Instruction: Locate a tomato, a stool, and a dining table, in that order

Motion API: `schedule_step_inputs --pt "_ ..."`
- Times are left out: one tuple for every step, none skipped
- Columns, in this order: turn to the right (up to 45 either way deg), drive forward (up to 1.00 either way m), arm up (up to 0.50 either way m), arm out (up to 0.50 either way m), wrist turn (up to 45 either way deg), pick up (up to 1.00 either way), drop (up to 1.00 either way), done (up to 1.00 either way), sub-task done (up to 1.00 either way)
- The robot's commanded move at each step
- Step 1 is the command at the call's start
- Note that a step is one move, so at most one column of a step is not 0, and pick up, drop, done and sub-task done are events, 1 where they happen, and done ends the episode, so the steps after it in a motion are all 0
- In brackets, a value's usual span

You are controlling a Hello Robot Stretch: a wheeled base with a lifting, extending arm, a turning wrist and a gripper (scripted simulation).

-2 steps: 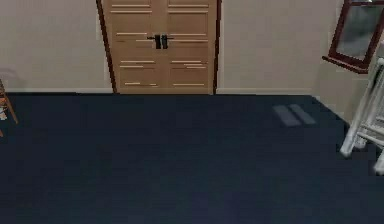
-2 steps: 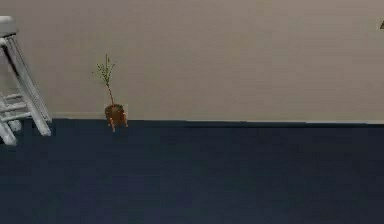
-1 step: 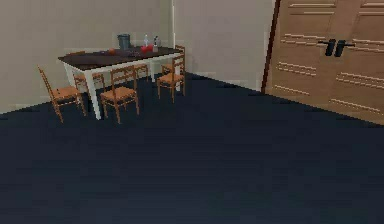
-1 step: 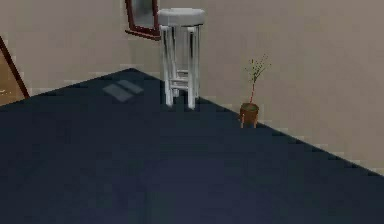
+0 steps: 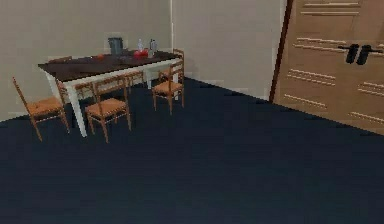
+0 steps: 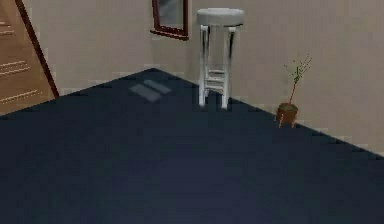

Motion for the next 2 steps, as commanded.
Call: schedule_step_inputs --pt "-6.0 0.00 0.00 0.00 0.0 0.00 0.00 0.00 0.00" --pt "0.0 1.00 0.00 0.00 0.0 0.00 0.00 0.00 0.00"
